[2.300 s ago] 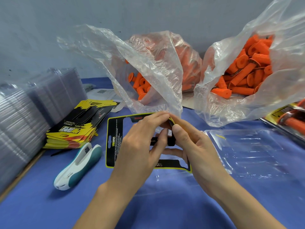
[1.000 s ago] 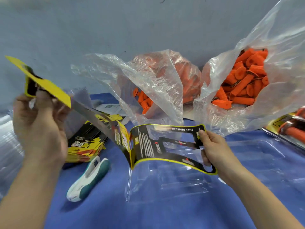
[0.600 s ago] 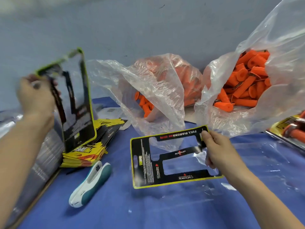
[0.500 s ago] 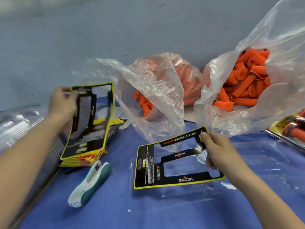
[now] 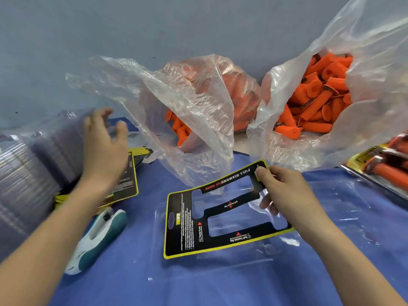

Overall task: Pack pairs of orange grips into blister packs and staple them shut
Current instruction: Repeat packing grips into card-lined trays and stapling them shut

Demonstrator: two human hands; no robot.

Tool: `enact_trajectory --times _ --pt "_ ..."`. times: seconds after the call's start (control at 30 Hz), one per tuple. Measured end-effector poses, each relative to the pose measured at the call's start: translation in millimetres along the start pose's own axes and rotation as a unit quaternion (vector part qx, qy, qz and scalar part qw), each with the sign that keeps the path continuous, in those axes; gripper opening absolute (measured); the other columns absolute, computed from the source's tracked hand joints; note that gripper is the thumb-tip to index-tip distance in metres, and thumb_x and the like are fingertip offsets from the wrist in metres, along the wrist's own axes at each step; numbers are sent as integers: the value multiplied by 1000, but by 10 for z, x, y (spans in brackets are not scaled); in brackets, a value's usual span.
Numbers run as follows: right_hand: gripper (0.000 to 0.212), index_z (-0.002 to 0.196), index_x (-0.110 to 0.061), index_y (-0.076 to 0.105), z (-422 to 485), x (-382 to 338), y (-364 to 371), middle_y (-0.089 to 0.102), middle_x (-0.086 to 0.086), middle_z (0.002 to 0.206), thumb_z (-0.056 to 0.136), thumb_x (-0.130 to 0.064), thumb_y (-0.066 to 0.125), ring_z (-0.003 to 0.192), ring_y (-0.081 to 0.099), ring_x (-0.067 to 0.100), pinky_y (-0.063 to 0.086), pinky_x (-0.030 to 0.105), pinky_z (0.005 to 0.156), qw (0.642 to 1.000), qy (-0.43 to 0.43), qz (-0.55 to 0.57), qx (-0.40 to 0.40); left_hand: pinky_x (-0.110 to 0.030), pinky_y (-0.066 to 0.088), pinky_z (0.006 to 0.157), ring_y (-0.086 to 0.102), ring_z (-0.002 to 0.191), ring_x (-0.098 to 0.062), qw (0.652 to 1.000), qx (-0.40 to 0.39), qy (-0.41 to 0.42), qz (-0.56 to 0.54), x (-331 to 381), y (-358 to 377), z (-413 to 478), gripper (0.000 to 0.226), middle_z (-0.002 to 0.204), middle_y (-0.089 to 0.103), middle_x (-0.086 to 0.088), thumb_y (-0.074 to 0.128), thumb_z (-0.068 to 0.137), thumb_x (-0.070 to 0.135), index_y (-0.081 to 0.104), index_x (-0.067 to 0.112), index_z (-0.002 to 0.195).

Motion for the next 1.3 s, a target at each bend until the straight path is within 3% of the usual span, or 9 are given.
enact_trajectory --times 0.13,0.23,0.3,0.47,0.63,0.77,0.9,1.07,1.3 --pt "18 95 -22 65 -78 -8 31 71 -2 69 99 -30 49 50 63 12 45 26 49 999 -26 -47 -5 -23 43 90 54 106 -2 991 -87 19 -96 396 13 -1041 23 117 50 12 53 98 30 51 35 120" --pt "25 114 -24 66 -130 8 -67 73 -1 85 98 -34 50 82 67 22 48 33 70 977 -94 -157 107 -24 45 93 53 111 3 985 -113 -53 -121 399 31 -1421 23 119 53 15 53 98 25 50 37 117" --pt "27 114 -25 68 -142 4 -168 72 1 90 97 -32 49 93 64 26 42 34 72 964 -108 -190 149 -25 42 93 53 112 3 985 -141 -42 -88 332 -1 -1449 25 117 53 19 54 97 25 49 39 117" --pt "25 98 -22 71 -149 97 -196 73 6 86 97 -27 47 87 65 36 50 42 74 955 -89 -269 85 -11 41 83 54 111 1 975 -177 -101 -91 115 -114 -1433 22 117 57 17 56 96 24 53 35 114" --pt "21 102 -26 71 -234 82 -143 71 -4 98 96 -28 50 90 65 28 50 40 73 925 -160 -322 119 -23 43 92 51 111 -1 958 -268 -96 -28 6 -213 -1471 24 120 49 19 56 95 33 51 39 118" --pt "26 114 -25 71 -320 82 41 67 -8 109 96 -26 53 101 62 22 48 39 85 908 -248 -337 -4 -25 38 101 44 118 6 931 -358 -72 -14 3 -303 -1536 27 125 40 29 56 90 46 49 46 116" --pt "35 128 -34 62 -361 147 198 58 -14 131 98 -43 46 125 49 15 31 30 104 870 -246 -415 -105 -29 22 117 19 143 -2 911 -407 -60 8 43 -275 -1568 42 154 16 23 52 86 60 47 49 127" --pt "51 140 -40 47 -369 180 272 46 -19 143 95 -59 33 135 36 8 19 25 113 853 -239 -443 -138 -30 0 122 -17 145 5 900 -433 43 28 75 -221 -1618 64 155 -2 36 27 81 82 34 54 138" --pt "62 144 -45 35 -385 160 271 36 -24 147 89 -71 25 136 30 4 14 20 113 841 -228 -464 -160 -9 -21 109 -29 129 24 872 -464 130 90 19 -150 -1685 84 151 -11 32 20 79 86 8 47 152"
Point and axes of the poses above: each hand's wrist, its own z-axis towards the middle knuckle, its own y-axis out of the palm, x = y × z, the point moved 1 cm from there along z, towards the middle knuckle
